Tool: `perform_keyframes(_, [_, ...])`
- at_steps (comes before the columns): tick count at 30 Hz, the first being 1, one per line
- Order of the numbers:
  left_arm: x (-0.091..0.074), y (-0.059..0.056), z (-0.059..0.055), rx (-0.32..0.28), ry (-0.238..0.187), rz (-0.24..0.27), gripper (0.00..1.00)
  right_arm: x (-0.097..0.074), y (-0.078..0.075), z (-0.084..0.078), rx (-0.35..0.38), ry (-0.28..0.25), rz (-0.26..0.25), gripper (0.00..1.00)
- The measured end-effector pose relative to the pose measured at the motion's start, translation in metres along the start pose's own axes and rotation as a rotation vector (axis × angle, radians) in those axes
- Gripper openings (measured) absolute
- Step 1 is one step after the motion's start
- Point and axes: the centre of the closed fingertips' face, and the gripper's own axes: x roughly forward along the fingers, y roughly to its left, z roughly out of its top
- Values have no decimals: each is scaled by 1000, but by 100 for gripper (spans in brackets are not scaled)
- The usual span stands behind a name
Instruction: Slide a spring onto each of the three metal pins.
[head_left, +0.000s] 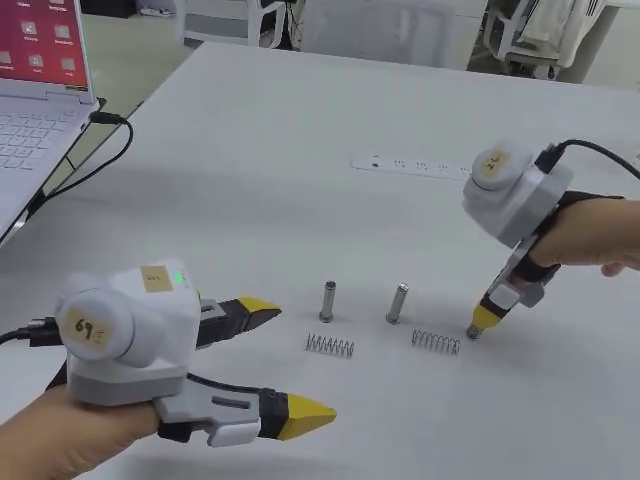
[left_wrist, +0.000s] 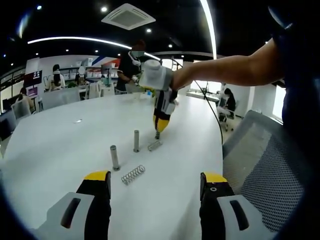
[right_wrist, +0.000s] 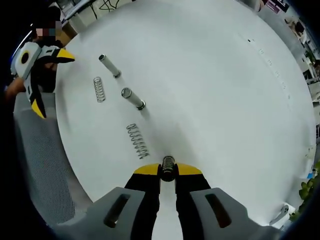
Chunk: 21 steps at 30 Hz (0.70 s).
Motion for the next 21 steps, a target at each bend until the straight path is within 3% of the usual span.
perform_keyframes(21, [-1,-1,0,2,3,-3,69,-1,4,2,-31,-16,5,11])
